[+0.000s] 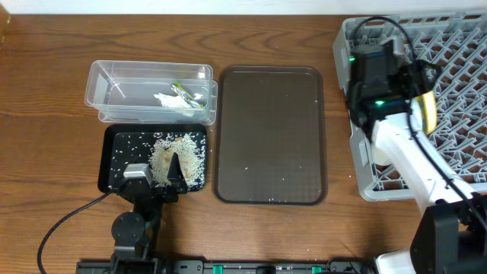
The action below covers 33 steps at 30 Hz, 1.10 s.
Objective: Sort waste into correct bins and load items into the dishwasher rack
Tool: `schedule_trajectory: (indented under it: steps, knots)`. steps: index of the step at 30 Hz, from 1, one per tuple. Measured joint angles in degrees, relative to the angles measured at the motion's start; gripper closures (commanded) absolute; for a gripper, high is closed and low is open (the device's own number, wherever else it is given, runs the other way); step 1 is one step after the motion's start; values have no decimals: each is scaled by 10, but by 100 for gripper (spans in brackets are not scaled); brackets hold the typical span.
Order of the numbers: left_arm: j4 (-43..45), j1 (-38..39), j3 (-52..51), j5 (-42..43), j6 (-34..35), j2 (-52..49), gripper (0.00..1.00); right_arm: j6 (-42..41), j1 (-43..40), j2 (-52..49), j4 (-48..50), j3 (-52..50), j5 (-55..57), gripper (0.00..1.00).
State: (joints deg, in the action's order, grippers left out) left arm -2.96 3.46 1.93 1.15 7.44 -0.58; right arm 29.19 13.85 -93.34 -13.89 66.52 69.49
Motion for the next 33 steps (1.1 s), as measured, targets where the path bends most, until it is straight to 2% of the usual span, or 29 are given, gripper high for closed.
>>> schedule_trajectory:
  steps: [6, 11, 12, 13, 19, 23, 27, 33]
  knots:
    - [0, 0, 0, 0, 0, 0, 5, -31, 72, 38, -42, 0, 2, 22]
    - [0, 0, 0, 0, 0, 0, 5, -106, 171, 159, -161, 0, -122, 20]
    - [0, 0, 0, 0, 0, 0, 5, -129, 192, 187, -188, 0, -164, 17]
    - [0, 0, 0, 0, 0, 0, 5, -152, 209, 211, -208, 0, -207, 1]
    - [0, 0, 0, 0, 0, 0, 5, -279, 269, 336, -299, 1, -516, 1]
    - [0, 0, 0, 0, 0, 0, 5, -322, 272, 380, -343, 1, -659, 1]
    - [0, 0, 0, 0, 0, 0, 5, -333, 272, 402, -364, 1, -721, 1]
    - [0, 0, 0, 0, 0, 0, 5, -320, 272, 426, -379, 1, -709, 1]
